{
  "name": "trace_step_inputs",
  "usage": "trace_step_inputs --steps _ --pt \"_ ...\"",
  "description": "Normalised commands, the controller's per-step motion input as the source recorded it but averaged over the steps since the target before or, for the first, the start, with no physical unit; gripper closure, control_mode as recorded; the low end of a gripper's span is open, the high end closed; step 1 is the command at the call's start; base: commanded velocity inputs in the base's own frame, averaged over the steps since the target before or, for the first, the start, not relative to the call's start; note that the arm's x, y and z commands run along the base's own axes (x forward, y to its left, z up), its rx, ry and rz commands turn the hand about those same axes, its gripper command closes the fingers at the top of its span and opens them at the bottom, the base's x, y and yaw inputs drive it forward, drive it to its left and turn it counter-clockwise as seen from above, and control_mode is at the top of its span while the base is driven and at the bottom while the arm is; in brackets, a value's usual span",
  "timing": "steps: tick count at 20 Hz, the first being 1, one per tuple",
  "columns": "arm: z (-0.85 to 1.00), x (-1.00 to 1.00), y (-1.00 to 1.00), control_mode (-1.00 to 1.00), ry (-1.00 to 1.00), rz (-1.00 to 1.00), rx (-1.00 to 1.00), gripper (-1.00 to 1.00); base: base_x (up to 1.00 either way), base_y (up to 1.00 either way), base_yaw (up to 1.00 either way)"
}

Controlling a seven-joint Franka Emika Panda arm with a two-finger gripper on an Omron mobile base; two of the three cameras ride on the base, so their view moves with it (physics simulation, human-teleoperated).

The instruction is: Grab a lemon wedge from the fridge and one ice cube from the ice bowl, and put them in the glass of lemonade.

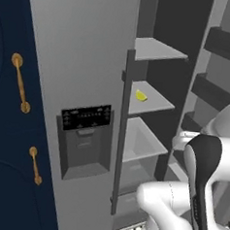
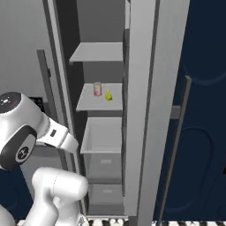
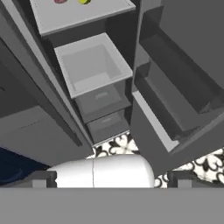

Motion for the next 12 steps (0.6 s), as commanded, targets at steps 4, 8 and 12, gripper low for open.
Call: trace_step_inputs --steps 4,8,12 --pt "0.00 0.00 0.00 1.00 0.00 0.00 0.00 -1.00 0.68 -0.36 0.00" --pt "0.00 0.00 0.00 1.00 0.00 0.00 0.00 -1.00 0.27 -0.17 0.00" --pt "0.00 0.00 0.00 1.00 0.00 0.00 0.00 -1.00 0.62 0.00 0.00"
